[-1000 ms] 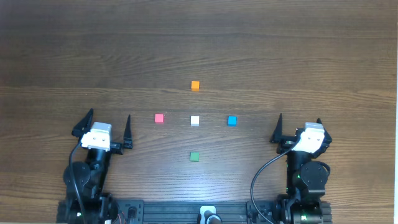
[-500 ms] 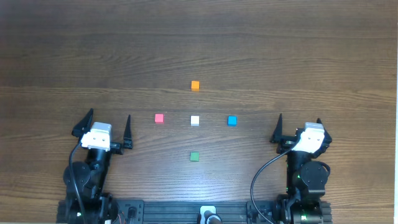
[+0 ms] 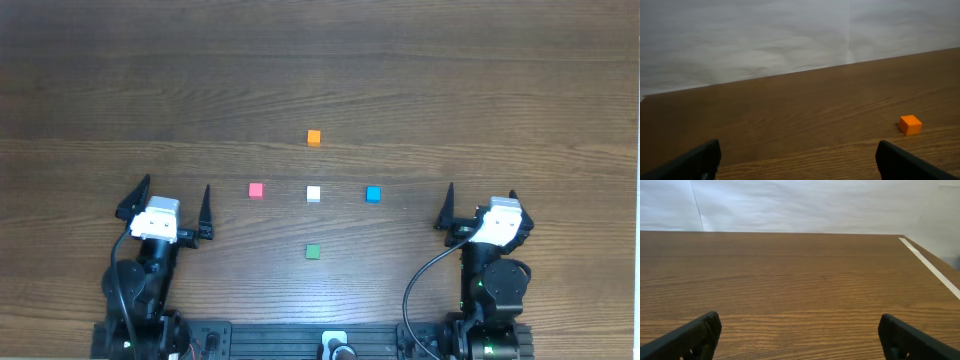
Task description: Stack Cubes
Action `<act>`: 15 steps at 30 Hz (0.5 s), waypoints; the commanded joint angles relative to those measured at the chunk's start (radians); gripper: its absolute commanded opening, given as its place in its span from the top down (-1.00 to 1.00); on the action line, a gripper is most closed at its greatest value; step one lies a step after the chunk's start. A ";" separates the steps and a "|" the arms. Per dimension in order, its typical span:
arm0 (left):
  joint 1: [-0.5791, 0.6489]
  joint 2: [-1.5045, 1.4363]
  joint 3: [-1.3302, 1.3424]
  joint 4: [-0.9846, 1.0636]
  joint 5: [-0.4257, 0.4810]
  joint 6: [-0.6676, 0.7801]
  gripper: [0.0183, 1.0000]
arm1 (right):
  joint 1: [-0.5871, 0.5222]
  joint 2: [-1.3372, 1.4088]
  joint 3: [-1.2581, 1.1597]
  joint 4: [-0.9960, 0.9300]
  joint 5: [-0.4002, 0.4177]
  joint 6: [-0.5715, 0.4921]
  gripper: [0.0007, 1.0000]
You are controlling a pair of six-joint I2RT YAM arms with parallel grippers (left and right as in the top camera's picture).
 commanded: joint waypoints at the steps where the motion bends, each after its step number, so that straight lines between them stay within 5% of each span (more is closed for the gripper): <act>1: 0.005 -0.007 -0.004 -0.001 0.013 0.018 -1.00 | -0.007 -0.011 -0.010 0.003 -0.008 0.003 -0.98; 11: 0.002 -0.007 -0.004 -0.001 0.014 0.016 -1.00 | -0.007 -0.011 -0.010 0.004 -0.008 0.003 -0.99; 15: -0.028 0.010 0.005 0.028 0.019 -0.099 -1.00 | -0.007 -0.011 -0.010 0.003 -0.008 0.003 -0.99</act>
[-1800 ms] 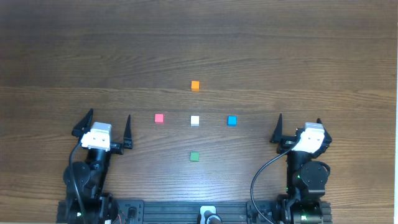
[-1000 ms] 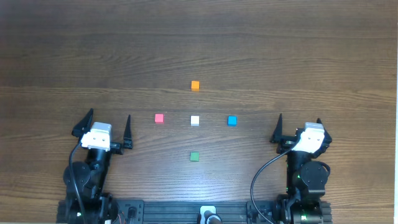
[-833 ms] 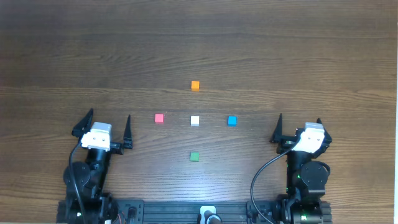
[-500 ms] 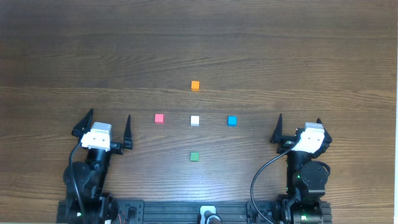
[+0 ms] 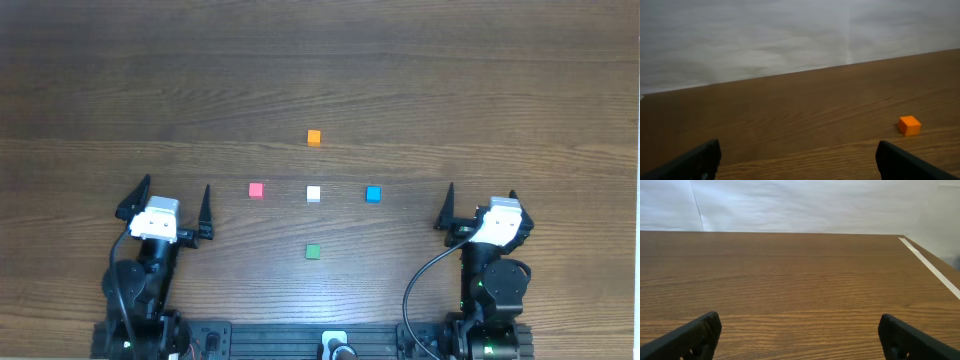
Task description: Stack Cubes
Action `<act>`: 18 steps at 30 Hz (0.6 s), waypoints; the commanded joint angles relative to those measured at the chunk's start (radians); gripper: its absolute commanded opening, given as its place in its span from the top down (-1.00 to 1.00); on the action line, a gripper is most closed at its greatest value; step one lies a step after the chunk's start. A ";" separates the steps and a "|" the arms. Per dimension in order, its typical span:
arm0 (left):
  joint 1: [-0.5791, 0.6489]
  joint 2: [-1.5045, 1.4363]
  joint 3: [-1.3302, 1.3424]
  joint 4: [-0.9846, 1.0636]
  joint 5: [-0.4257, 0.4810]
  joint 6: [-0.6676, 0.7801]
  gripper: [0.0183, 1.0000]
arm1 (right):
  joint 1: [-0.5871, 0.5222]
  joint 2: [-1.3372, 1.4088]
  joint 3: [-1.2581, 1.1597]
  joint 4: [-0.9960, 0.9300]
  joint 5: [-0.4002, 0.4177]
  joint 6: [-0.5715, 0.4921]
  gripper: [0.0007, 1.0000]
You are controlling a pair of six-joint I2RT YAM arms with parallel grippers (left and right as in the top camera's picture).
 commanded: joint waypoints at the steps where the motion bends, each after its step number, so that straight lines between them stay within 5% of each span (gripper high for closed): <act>1: -0.034 0.024 0.023 0.027 0.020 -0.125 -1.00 | -0.007 -0.011 -0.010 0.003 -0.008 0.003 -0.99; 9: -0.107 0.426 0.399 -0.223 0.087 -0.338 -1.00 | -0.007 -0.011 -0.010 0.003 -0.008 0.003 -0.98; 18: -0.272 0.999 0.859 -0.600 0.053 -0.432 -1.00 | -0.007 -0.011 -0.010 0.003 -0.009 0.003 -0.98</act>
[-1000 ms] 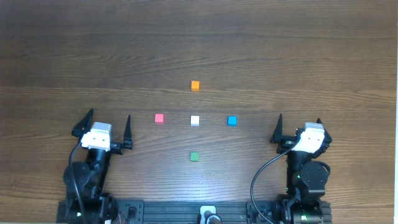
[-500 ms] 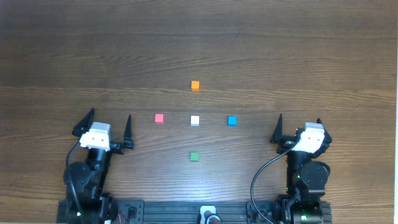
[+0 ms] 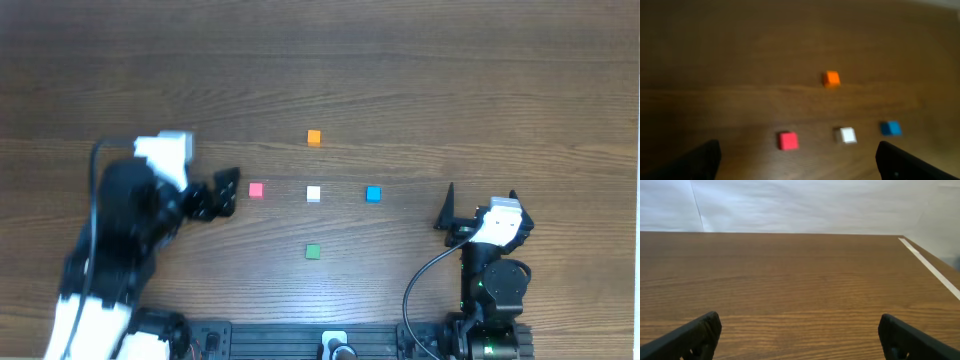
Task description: Stack Cubes
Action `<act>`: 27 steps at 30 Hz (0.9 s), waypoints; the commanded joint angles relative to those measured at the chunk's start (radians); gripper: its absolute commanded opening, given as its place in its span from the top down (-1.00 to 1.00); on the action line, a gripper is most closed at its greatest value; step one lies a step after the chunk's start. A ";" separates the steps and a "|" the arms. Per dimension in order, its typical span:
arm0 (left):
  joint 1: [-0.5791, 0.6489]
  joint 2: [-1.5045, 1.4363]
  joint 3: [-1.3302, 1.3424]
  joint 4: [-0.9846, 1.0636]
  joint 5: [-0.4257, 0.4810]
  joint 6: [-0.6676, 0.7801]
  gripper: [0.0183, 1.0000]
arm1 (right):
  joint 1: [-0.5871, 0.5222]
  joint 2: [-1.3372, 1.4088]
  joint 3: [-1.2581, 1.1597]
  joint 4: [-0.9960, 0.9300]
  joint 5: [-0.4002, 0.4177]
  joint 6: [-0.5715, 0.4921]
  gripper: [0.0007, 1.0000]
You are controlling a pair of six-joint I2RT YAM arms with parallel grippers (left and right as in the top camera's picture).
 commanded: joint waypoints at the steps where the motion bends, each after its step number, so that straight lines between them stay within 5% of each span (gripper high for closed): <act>1: -0.106 0.245 0.145 -0.051 -0.037 -0.092 -1.00 | -0.006 -0.008 -0.010 0.003 -0.008 0.003 -0.99; 14: -0.301 0.653 0.183 -0.041 -0.239 -0.290 -1.00 | -0.006 -0.009 -0.010 0.003 -0.008 0.003 -0.98; 27: -0.290 0.804 0.183 -0.021 -0.260 -0.308 -0.95 | -0.006 -0.009 -0.010 0.003 -0.008 0.003 -0.99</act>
